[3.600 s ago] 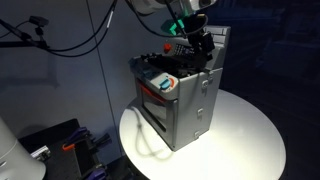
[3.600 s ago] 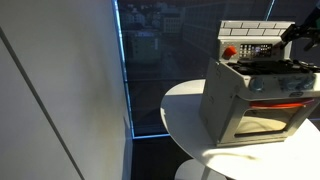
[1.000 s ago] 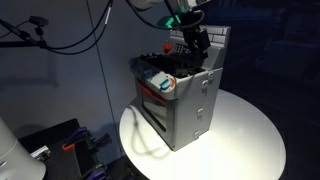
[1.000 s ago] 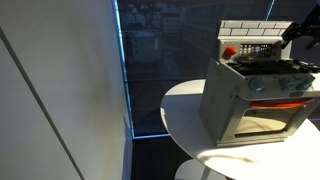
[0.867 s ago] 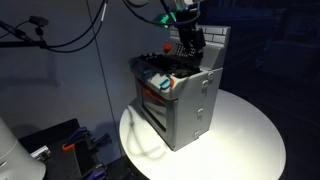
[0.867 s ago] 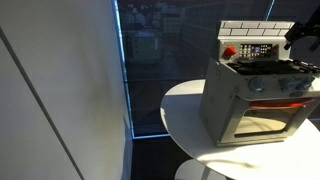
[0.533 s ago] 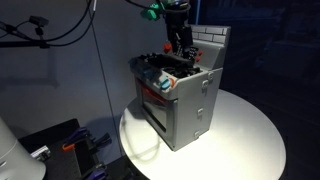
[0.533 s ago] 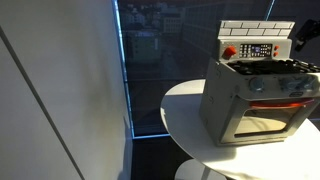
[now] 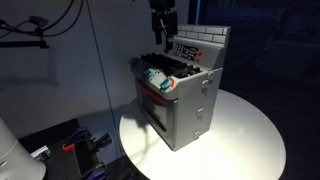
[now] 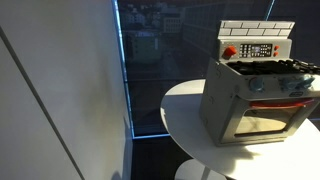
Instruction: Push the top orange button on the right side of the stove
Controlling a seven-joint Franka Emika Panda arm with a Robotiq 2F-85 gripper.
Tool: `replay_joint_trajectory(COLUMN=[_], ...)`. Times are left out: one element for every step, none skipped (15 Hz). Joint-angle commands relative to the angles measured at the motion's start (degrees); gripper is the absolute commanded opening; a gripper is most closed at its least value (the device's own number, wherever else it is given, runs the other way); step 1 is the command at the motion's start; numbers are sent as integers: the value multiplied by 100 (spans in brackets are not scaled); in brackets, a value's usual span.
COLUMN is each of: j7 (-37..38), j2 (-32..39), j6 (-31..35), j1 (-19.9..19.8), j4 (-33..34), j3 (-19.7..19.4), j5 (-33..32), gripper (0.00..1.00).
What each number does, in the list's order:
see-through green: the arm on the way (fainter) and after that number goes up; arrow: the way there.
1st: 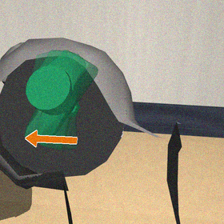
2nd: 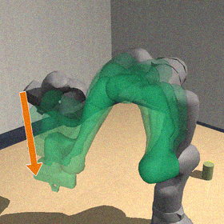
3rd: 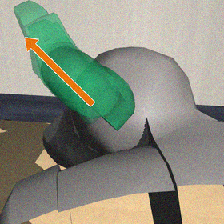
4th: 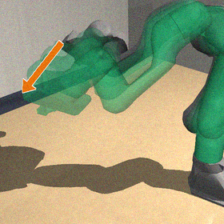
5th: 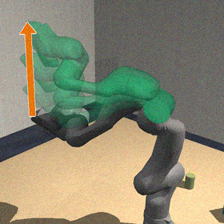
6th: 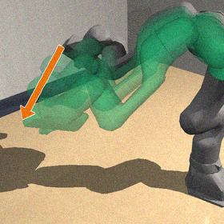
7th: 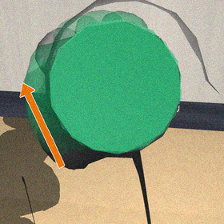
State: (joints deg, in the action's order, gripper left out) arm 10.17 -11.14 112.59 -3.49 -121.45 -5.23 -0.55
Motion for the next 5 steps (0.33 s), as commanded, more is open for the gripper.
replay_joint_trajectory(j7=[-80,-13,-13,-13,-13], j2=[-187,-84,-106,-115,-115], j6=[-344,-161,-215,-236,-241], j1=[-81,-69,-73,-77,-80], j4=[10,9,9,9,9], j3=[34,58,57,56,56], j5=[5,14,14,14,14], gripper=[100,100,100,100,100])
